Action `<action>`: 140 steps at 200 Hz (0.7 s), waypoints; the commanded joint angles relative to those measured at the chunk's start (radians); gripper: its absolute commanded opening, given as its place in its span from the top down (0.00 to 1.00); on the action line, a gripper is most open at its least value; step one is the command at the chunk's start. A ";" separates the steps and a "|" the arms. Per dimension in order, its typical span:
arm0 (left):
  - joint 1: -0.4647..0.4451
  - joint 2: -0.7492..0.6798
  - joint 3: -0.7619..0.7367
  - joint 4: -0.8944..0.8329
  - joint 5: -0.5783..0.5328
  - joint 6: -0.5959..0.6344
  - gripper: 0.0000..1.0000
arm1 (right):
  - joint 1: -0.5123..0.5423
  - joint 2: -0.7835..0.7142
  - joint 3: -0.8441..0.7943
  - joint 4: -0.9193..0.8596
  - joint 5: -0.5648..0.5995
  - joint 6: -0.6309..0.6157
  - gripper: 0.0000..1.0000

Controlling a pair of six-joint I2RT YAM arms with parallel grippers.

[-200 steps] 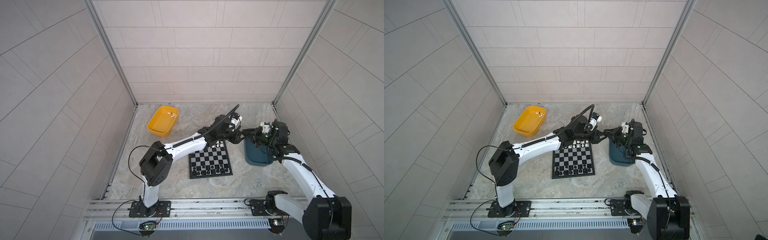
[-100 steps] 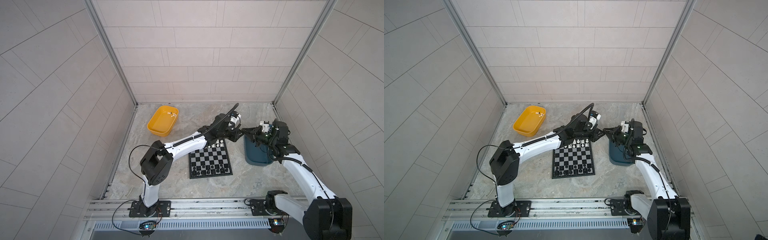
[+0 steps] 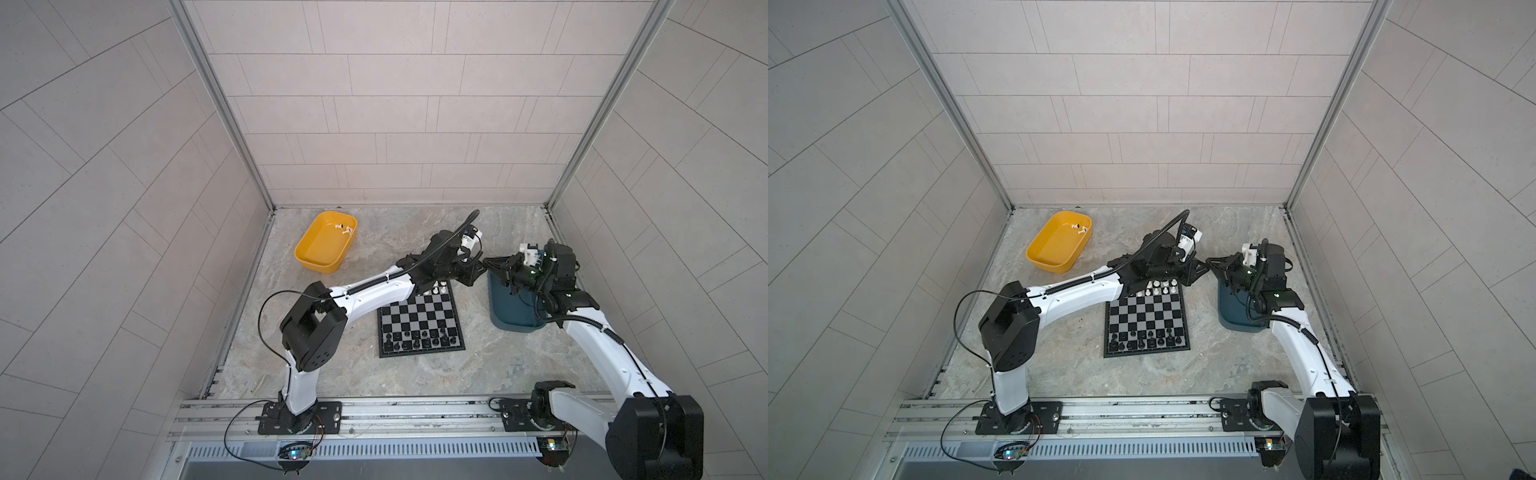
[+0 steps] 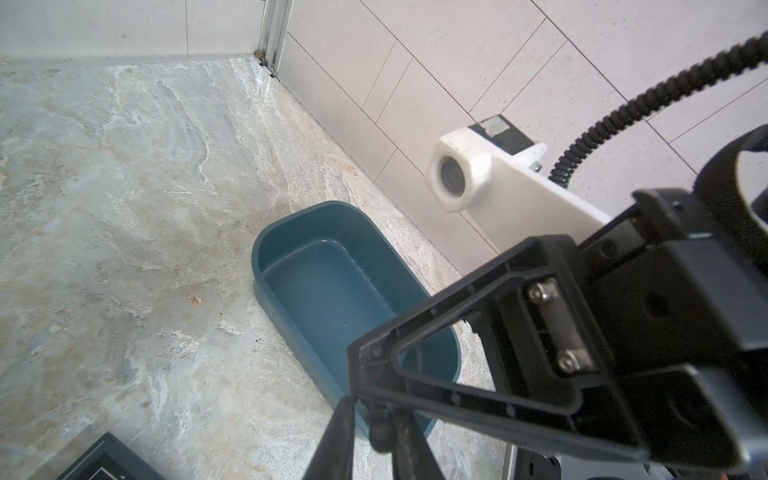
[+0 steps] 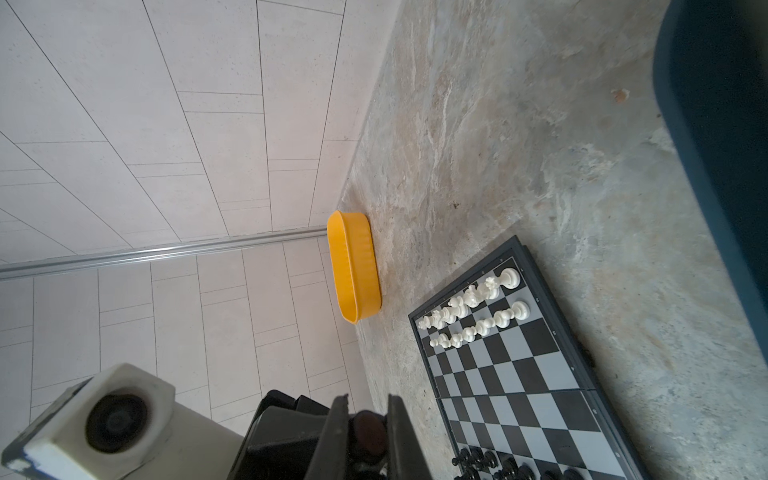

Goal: Set up the chess pieces on the board
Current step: 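Close the left gripper on the black piece while the right gripper opens and draws back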

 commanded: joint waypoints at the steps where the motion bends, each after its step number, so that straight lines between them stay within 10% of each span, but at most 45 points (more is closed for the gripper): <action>1: -0.003 -0.047 -0.009 0.011 -0.023 0.040 0.79 | 0.009 -0.018 -0.006 0.015 -0.006 0.024 1.00; 140: -0.020 -0.067 -0.013 -0.020 -0.081 0.125 0.82 | 0.021 -0.010 -0.006 0.011 -0.015 0.008 1.00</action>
